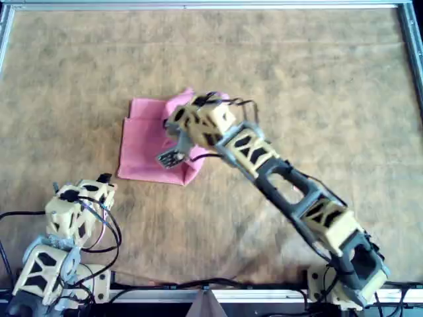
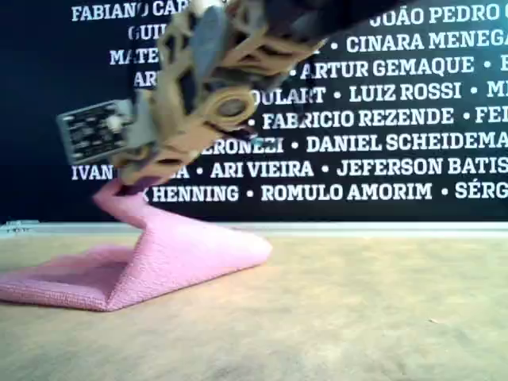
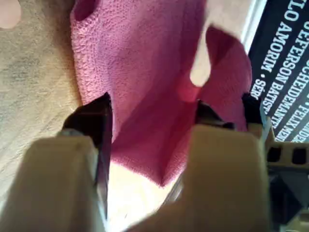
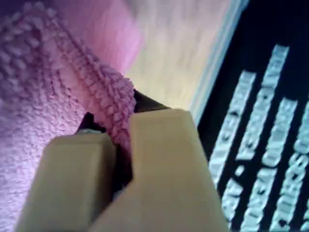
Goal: Fold a cloth
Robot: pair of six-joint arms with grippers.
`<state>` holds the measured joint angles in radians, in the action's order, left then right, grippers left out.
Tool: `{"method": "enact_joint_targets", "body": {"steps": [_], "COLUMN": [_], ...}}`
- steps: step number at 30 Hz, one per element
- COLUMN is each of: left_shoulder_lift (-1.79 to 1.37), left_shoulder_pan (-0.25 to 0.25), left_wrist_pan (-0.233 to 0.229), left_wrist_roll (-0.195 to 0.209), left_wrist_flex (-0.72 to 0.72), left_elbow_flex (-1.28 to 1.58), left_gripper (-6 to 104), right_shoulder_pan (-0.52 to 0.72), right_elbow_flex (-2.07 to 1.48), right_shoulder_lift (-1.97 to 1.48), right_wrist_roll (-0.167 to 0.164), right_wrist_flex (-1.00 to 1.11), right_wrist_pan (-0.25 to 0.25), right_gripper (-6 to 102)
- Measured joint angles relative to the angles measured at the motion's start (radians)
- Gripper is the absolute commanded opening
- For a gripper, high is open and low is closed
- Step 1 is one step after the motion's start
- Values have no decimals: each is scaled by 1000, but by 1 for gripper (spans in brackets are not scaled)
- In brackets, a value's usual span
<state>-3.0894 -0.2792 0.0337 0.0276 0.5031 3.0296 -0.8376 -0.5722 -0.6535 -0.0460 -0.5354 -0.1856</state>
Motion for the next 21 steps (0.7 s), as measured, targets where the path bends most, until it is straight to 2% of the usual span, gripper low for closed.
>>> {"method": "enact_joint_targets", "body": {"steps": [5, 17, 19, 21], "left_shoulder_lift": [0, 0, 0, 0], "left_shoulder_pan": [0, 0, 0, 0], "left_wrist_pan": [0, 0, 0, 0], "left_wrist_roll": [3, 3, 3, 3], "left_wrist_flex": [0, 0, 0, 0], "left_elbow_flex": [0, 0, 0, 0], "left_gripper": [61, 61, 61, 61], "right_shoulder_pan": [-67, -110, -112, -112], "right_elbow_flex": [183, 535, 552, 560], "right_shoulder_lift": [173, 453, 479, 495], "right_wrist_roll": [-2, -8, -8, -3], "right_wrist_flex": [0, 21, 67, 127], "right_wrist_pan": [0, 0, 0, 0], "right_gripper": [2, 3, 6, 13]}}
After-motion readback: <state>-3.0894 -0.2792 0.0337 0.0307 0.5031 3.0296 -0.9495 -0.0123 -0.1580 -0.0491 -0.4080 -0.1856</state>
